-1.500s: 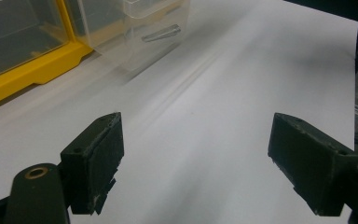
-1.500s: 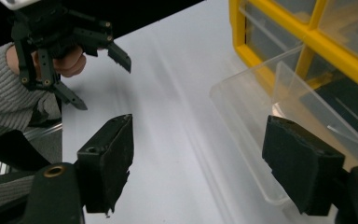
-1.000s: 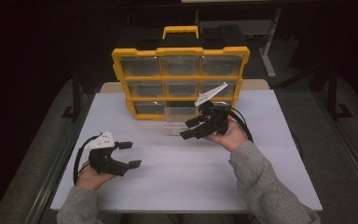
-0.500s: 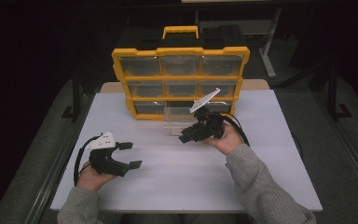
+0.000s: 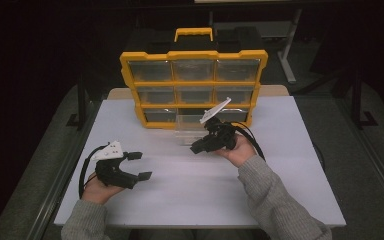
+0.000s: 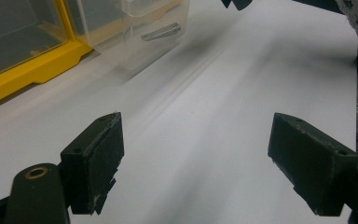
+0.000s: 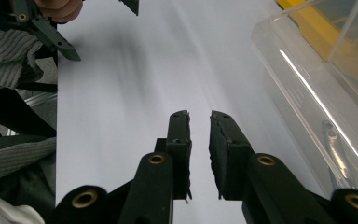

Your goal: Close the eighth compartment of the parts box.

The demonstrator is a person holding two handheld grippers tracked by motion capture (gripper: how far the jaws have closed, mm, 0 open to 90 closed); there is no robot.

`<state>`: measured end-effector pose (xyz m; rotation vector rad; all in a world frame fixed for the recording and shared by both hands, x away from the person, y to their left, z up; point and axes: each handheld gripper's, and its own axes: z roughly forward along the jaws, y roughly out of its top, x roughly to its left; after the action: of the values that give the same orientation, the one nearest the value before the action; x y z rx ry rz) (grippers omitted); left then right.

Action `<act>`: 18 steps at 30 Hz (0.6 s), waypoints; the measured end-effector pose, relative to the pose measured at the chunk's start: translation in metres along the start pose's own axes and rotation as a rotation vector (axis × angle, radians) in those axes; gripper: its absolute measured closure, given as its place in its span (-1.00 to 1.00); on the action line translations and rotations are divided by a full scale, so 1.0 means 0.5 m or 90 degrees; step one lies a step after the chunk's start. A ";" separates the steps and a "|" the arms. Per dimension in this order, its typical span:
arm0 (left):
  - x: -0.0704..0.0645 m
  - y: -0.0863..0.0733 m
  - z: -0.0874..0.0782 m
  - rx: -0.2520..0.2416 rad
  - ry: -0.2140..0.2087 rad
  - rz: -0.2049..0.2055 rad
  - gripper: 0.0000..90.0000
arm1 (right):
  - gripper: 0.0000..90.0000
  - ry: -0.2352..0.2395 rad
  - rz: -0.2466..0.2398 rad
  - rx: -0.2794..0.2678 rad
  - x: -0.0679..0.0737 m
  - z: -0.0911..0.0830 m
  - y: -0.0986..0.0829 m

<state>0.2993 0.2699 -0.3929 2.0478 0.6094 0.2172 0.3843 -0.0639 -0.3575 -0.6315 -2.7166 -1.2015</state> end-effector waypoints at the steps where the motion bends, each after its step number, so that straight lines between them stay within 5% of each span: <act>1: 0.000 0.000 0.001 0.000 -0.001 -0.003 -0.60 | 0.74 -0.002 0.002 0.000 -0.001 0.001 -0.001; 6: -0.001 -0.002 0.002 -0.001 -0.002 -0.008 -0.60 | 0.80 -0.010 0.029 0.010 -0.005 0.011 -0.006; 18: 0.000 -0.001 -0.002 -0.002 0.000 -0.006 -0.60 | 0.89 -0.050 0.026 0.024 -0.029 0.035 -0.003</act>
<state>0.2989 0.2708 -0.3928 2.0412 0.6189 0.2124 0.3983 -0.0568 -0.3743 -0.7413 -2.7675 -1.1378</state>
